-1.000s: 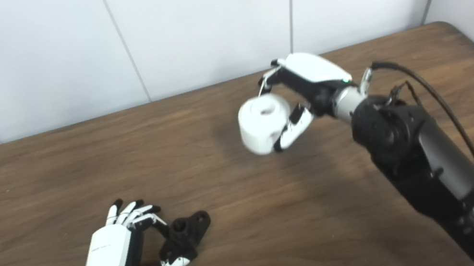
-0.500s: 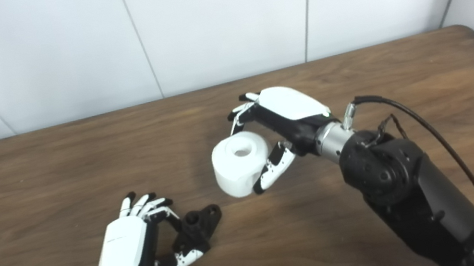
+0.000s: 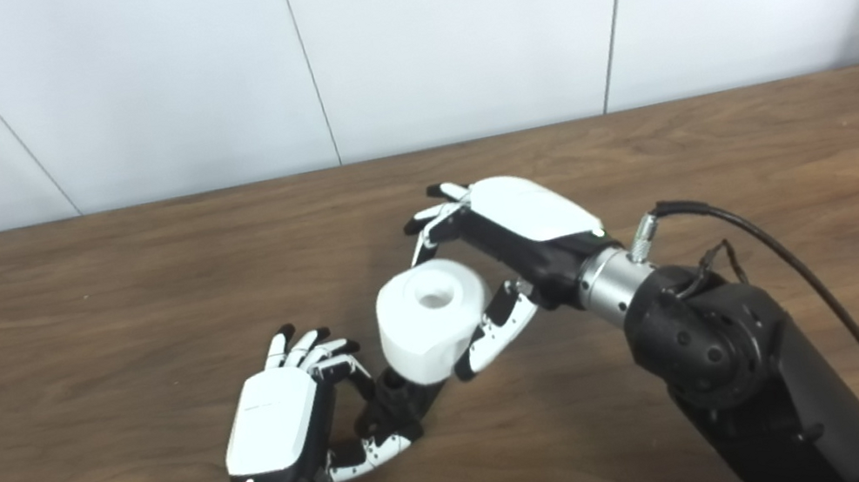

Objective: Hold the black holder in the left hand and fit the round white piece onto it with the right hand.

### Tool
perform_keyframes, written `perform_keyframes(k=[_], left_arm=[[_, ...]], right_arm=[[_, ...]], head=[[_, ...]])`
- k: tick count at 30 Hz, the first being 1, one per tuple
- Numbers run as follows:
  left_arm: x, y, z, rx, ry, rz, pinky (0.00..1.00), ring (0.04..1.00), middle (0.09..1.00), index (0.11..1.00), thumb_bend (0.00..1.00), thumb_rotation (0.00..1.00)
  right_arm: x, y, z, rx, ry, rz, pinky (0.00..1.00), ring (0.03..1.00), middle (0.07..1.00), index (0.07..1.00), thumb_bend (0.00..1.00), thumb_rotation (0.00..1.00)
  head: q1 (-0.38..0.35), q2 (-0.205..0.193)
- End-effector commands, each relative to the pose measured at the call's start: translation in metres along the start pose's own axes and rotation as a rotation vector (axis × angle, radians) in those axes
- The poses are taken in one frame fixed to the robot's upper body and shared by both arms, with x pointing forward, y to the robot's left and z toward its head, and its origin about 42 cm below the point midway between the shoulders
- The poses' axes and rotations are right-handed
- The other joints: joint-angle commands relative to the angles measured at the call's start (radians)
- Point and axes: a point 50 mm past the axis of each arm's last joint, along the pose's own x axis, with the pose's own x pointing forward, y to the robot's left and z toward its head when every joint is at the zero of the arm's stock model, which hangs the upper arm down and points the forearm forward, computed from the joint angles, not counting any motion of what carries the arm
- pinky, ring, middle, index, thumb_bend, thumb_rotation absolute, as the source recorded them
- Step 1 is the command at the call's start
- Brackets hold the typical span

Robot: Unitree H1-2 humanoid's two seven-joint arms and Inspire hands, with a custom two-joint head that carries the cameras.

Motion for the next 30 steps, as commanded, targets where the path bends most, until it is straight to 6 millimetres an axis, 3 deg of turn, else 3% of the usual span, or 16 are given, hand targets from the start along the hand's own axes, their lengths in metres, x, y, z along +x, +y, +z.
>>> perform_keyframes(k=[1, 13, 30], left_arm=[[-0.002, -0.013, 0.003, 0.026, -0.005, -0.059, 1.00, 0.895, 0.784, 0.485, 0.52, 0.06], [-0.001, -0.012, 0.004, 0.024, 0.002, -0.056, 1.00, 0.894, 0.782, 0.484, 0.52, 0.06], [-0.002, -0.011, 0.005, 0.021, 0.002, -0.060, 1.00, 0.897, 0.783, 0.484, 0.52, 0.05]], right_arm=[[0.002, -0.016, 0.015, -0.053, -0.083, -0.058, 1.00, 0.990, 0.855, 0.481, 0.53, 0.14], [0.009, 0.001, 0.014, -0.034, -0.075, -0.020, 1.00, 0.995, 0.850, 0.482, 0.53, 0.14], [0.021, 0.007, 0.017, -0.035, -0.085, -0.023, 1.00, 1.000, 0.849, 0.482, 0.52, 0.14]], head=[[0.003, 0.002], [-0.002, 0.004], [-0.009, 0.006]])
